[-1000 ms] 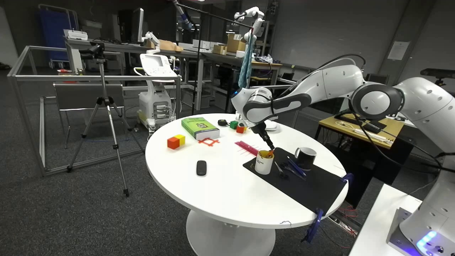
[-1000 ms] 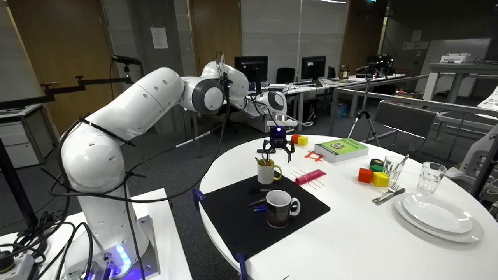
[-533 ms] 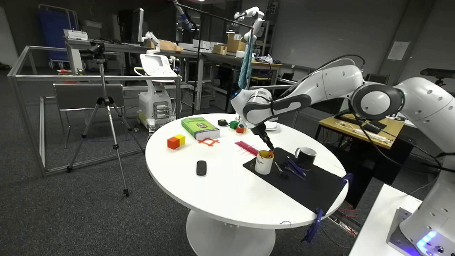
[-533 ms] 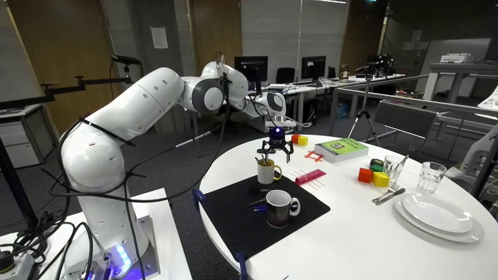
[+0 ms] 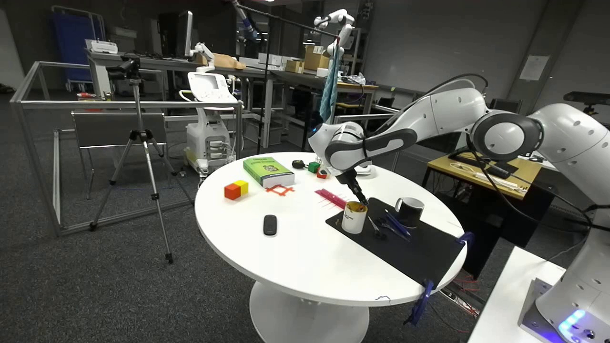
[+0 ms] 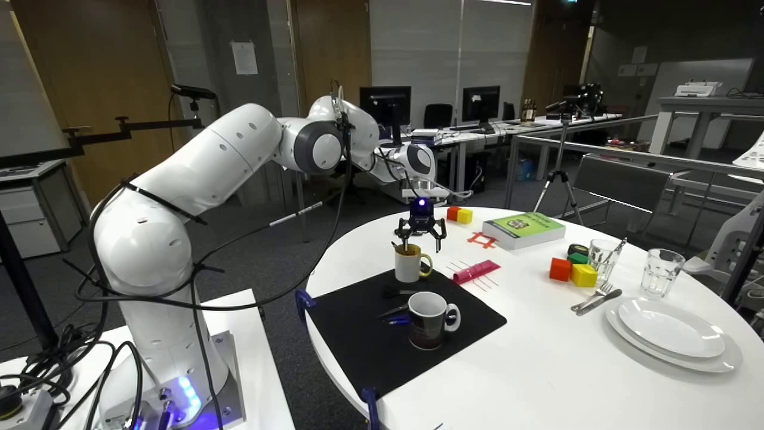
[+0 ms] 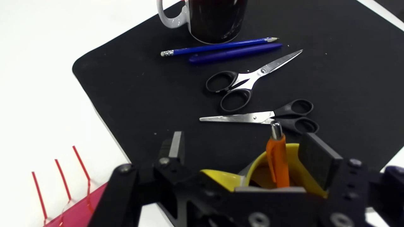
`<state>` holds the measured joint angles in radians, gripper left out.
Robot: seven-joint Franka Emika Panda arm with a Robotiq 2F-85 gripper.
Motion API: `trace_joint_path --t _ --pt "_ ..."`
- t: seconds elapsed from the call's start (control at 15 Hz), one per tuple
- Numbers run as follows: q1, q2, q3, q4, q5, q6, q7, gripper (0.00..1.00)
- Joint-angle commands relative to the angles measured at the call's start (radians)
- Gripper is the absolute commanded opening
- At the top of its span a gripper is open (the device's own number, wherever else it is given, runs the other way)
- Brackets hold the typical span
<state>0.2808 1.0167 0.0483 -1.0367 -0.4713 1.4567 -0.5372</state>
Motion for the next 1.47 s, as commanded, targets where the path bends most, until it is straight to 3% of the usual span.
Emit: trace_joint_path --t 0.0,0.6,1.4 --pt "0.006 -0.031 -0.001 -0.042 0.006 -0.008 0.042 0.68" --pt "0.015 -0.028 -0.003 -0.04 0.009 -0.023 0.075 0.01" --pt "0.018 -0.05 0.011 -0.033 0.034 -0.043 0.077 0.04"
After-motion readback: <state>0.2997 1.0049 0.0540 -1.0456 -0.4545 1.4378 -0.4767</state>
